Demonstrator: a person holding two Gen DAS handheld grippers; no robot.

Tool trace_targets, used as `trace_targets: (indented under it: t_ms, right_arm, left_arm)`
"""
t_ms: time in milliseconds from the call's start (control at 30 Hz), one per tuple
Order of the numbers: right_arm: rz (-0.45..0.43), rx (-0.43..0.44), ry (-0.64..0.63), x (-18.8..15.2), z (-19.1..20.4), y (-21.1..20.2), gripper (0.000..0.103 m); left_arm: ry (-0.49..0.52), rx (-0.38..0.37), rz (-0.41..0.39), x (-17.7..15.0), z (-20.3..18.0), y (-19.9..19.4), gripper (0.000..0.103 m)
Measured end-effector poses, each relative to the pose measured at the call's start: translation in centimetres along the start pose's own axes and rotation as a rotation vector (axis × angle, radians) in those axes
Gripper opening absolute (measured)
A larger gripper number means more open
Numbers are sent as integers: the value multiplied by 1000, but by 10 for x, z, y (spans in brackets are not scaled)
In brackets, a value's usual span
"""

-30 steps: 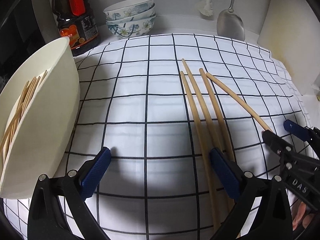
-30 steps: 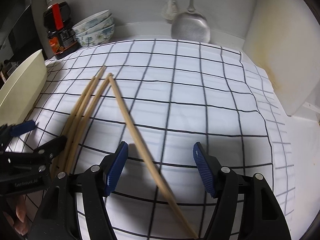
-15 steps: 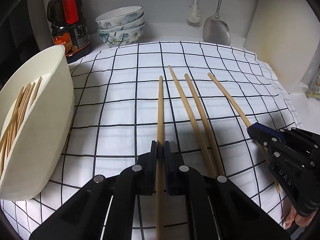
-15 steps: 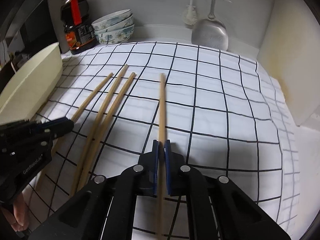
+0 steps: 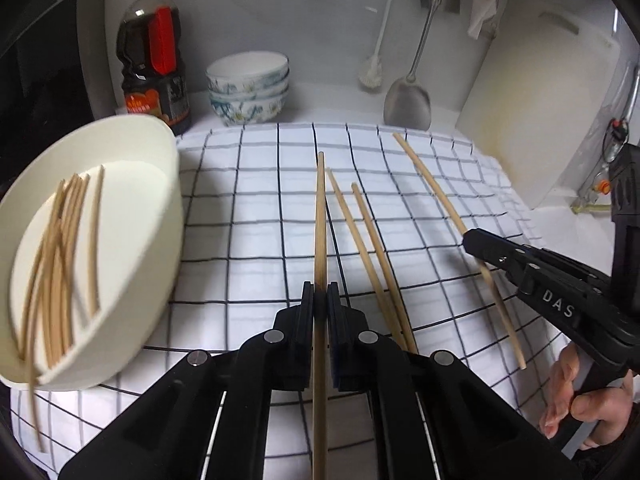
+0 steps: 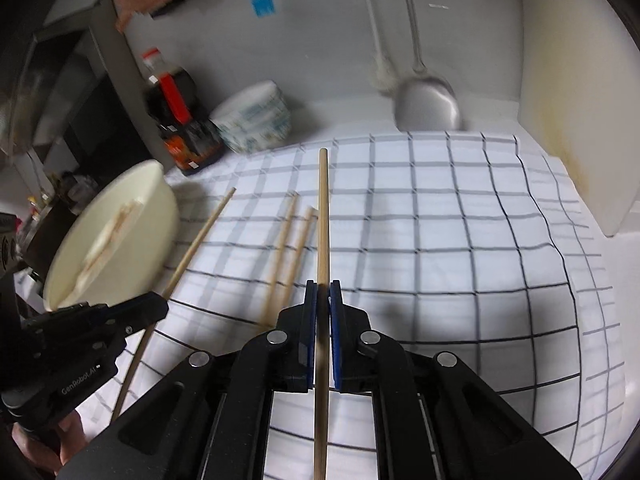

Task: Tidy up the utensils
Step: 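Carry the left gripper's chopstick over the white basin while the right gripper carries its own, then open the left gripper over the basin while the right gripper opens to drop its chopstick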

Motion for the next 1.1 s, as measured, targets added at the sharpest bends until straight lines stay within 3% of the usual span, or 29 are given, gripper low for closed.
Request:
trace_targets:
  t_ms: [167,333,667,1000,1033,1100]
  right_arm:
    - [-45,88,22,28,34,-8,6]
    - [-71,150,-43,58,91,-4,6]
    - [-17,236,-155,83,194,40,6]
    - [69,243,-195,93,244,86,8]
    - [75,244,-198,93,246,88,19]
    - [68,228,-195,95,246,88,32]
  left_arm:
    - [-17,-8,-73,21,25,-45,7]
    - [-89,57,-127,39,84,-72,7]
    - [-204,106,-106,43,164,-66,7]
    - [-284,135,-41,52,208,-40,8]
    - [-293,148,-40,54,213,-41,14]
    - [-307,155,-52,56,220,-44,38]
Point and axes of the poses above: each gripper's, at about its wrist camera, not at the fingertips, and y roughly the way its jaws point, z to its left, x to its top, the point moved 6 cm from there along y, roughly the way its jaws point, and after that the axes turned 11 degrees about -y, right-handed, at the moved point
